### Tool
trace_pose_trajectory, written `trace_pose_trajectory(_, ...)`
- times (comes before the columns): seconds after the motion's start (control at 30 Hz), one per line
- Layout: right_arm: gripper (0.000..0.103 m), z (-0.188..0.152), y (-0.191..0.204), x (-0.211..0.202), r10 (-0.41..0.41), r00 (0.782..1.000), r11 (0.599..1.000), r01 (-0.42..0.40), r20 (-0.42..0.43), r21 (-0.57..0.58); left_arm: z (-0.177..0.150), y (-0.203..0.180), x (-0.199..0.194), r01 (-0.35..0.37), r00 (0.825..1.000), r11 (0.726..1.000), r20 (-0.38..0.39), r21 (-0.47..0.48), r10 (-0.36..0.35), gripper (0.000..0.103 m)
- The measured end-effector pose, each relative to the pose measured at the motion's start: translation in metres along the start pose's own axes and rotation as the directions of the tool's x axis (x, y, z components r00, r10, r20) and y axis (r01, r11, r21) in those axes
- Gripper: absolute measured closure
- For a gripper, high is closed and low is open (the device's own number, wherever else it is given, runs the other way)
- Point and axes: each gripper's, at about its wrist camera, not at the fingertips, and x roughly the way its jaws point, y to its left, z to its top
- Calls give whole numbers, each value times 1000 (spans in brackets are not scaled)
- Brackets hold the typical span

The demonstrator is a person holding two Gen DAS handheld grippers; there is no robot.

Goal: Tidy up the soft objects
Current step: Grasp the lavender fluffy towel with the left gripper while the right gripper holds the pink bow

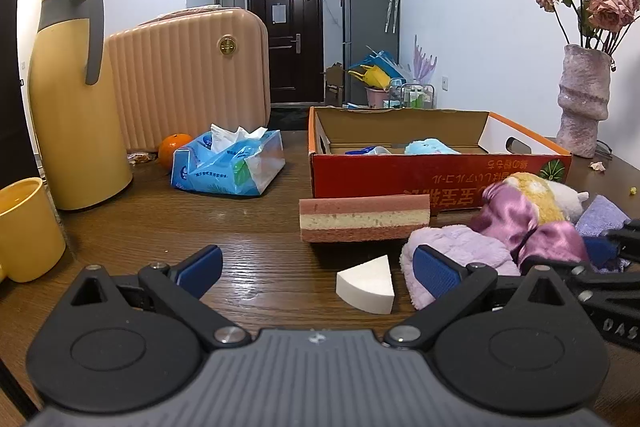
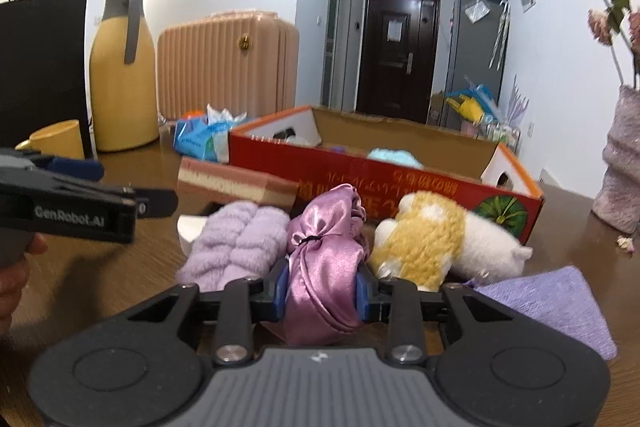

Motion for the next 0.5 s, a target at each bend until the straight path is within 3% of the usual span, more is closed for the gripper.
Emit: trace_pose_trajectory(0.5, 72, 10, -16, -29, -41, 989, 998, 33, 139, 53, -1, -3, 0, -11, 1000, 1000, 9, 13, 11, 0)
